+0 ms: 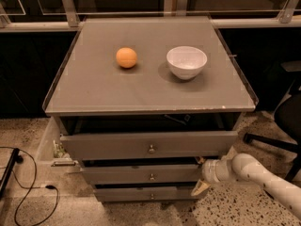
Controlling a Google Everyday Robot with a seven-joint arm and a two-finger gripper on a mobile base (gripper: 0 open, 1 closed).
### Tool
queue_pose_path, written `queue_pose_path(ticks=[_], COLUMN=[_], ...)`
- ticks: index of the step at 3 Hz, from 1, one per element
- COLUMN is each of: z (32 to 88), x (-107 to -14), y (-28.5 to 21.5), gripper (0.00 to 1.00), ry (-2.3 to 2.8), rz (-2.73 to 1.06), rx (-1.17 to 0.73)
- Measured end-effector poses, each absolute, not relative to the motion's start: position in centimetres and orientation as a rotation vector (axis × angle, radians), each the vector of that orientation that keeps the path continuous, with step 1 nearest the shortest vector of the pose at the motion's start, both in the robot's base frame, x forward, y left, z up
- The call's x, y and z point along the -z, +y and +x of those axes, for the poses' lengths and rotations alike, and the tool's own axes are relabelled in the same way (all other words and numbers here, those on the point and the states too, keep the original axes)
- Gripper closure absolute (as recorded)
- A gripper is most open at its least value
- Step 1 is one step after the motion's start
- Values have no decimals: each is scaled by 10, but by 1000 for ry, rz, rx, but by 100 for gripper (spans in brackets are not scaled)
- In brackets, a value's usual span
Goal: Open middle drawer
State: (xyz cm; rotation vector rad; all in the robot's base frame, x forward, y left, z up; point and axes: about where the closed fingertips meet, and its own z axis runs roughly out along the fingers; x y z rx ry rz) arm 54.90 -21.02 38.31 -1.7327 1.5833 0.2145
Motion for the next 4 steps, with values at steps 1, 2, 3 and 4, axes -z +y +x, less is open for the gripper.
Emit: queue_pose_path(ticks=[1, 2, 3, 4], z=[548, 548, 541, 542], x=[-386, -386, -388, -393], y=[-210, -210, -203, -203], gripper=[19, 42, 65, 89], ry=[1583, 1583, 1577, 1577], rz=[-1733, -1733, -1759, -1759], rx=[-216, -216, -216, -216])
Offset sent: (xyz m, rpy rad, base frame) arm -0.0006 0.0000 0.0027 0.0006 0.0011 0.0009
